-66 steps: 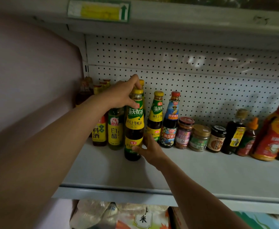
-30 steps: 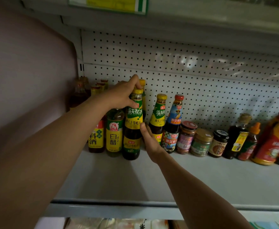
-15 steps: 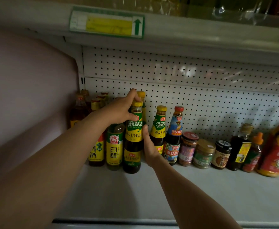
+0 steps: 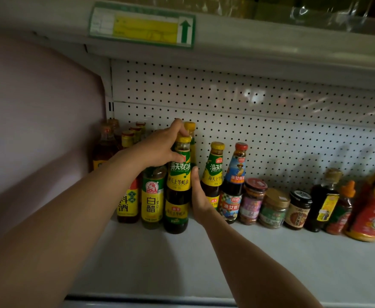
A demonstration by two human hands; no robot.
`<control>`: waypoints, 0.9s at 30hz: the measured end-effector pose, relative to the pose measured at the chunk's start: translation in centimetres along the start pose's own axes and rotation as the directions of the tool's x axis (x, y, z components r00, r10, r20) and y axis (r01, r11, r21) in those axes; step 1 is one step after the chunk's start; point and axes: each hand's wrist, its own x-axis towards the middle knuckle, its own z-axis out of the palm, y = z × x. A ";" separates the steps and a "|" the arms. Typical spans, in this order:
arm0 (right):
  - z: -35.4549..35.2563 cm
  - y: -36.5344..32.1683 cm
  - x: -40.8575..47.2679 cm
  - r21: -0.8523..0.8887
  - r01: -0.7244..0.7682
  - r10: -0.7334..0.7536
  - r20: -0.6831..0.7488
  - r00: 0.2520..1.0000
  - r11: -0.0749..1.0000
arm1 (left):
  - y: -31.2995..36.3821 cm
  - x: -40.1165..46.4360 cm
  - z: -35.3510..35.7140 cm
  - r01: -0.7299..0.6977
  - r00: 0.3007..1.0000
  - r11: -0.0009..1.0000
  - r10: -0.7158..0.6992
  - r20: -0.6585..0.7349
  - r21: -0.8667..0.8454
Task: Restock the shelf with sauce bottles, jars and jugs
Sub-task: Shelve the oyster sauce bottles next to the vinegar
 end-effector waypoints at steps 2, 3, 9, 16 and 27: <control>-0.1 0.2 0.2 -0.030 0.012 -0.011 0.026 1.000 0.999 | -0.1 0.0 0.0 0.007 1.000 1.000 -0.007 0.008 0.005; -0.2 0.2 0.2 -0.041 0.012 -0.011 0.033 0.999 0.999 | 0.0 0.1 0.0 0.014 1.000 1.000 -0.014 0.010 0.006; -0.3 -0.3 -0.3 -0.062 0.047 -0.047 0.005 0.999 0.997 | 0.1 0.4 0.1 0.004 1.000 1.000 -0.004 0.003 0.007; 0.0 0.0 -1.2 -0.125 0.107 -0.114 -0.046 0.992 0.986 | -0.3 0.3 0.3 0.005 1.000 1.000 -0.005 -0.008 -0.019; 0.1 0.5 -3.6 -0.162 0.064 -0.074 -0.056 0.996 0.985 | -0.5 0.4 0.2 -0.006 1.000 1.000 0.006 -0.001 -0.020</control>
